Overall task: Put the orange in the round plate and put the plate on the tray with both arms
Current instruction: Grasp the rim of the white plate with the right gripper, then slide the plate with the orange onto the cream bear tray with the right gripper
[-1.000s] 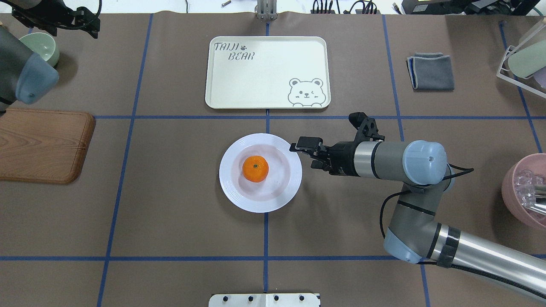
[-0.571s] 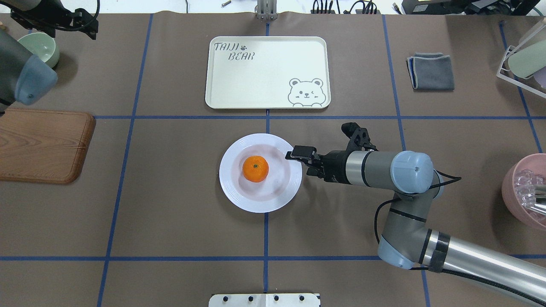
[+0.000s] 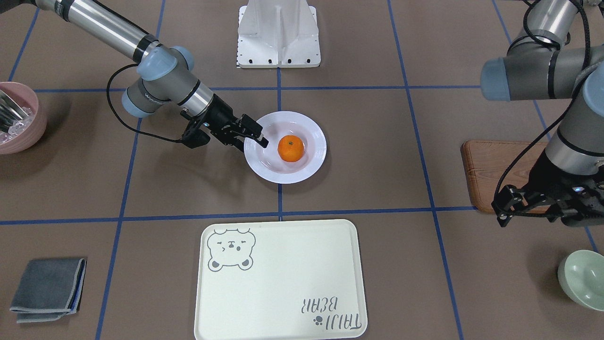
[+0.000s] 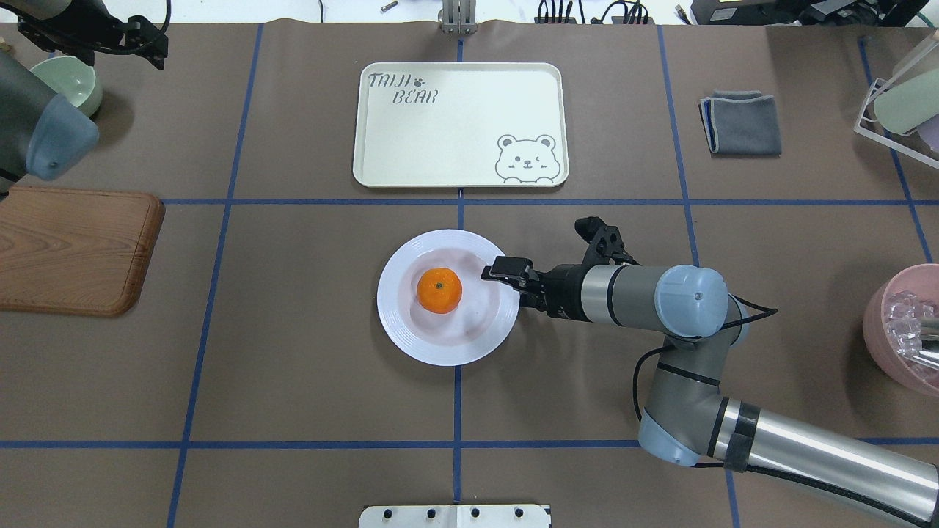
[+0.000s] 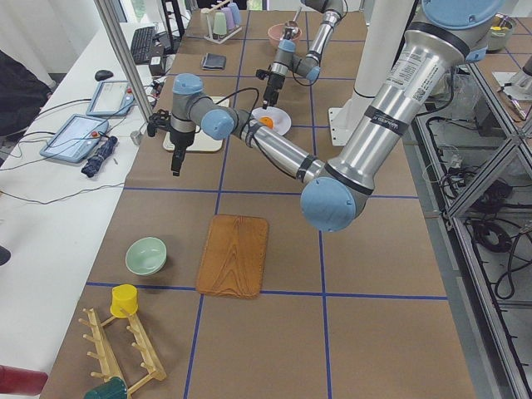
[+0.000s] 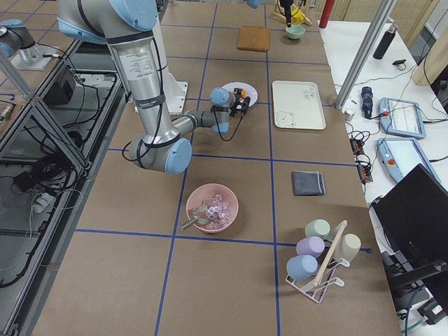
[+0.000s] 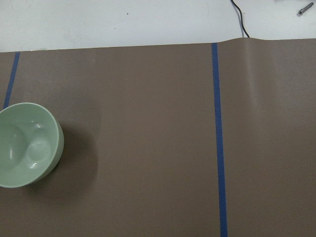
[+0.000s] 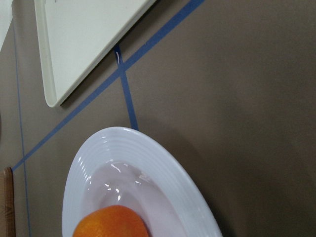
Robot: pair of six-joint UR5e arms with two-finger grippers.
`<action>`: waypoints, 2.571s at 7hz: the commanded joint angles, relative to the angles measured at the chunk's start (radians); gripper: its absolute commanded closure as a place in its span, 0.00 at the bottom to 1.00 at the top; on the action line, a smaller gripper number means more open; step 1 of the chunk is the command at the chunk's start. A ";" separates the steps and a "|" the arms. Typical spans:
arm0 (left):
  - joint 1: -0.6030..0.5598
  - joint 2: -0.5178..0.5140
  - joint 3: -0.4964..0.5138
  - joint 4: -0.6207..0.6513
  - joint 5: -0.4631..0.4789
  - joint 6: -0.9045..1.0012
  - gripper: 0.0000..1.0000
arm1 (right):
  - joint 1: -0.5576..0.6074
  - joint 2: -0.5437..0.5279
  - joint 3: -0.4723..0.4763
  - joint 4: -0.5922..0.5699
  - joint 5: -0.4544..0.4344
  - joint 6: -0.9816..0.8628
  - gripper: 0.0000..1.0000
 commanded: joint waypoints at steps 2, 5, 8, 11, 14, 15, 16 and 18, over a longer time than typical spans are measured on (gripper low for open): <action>0.000 0.013 -0.002 -0.002 0.000 0.000 0.01 | -0.012 0.012 -0.012 0.000 -0.003 0.001 0.00; 0.002 0.014 0.000 -0.002 0.000 0.000 0.01 | -0.019 0.030 -0.011 0.002 -0.003 0.004 0.00; 0.003 0.016 0.000 -0.002 0.000 -0.001 0.01 | -0.019 0.038 -0.012 0.000 -0.008 0.019 0.04; 0.002 0.016 -0.002 0.000 0.000 -0.003 0.01 | -0.019 0.055 -0.015 0.002 -0.039 0.024 1.00; -0.017 0.016 -0.009 0.003 -0.002 -0.001 0.01 | -0.004 0.102 -0.011 0.003 -0.153 0.132 1.00; -0.021 0.016 -0.008 0.004 0.000 -0.001 0.01 | 0.028 0.112 -0.009 0.003 -0.196 0.186 1.00; -0.023 0.014 -0.008 0.004 0.000 -0.001 0.01 | 0.085 0.118 -0.012 0.000 -0.204 0.226 1.00; -0.023 0.014 -0.008 0.006 0.000 -0.001 0.01 | 0.190 0.168 -0.117 -0.009 -0.223 0.234 1.00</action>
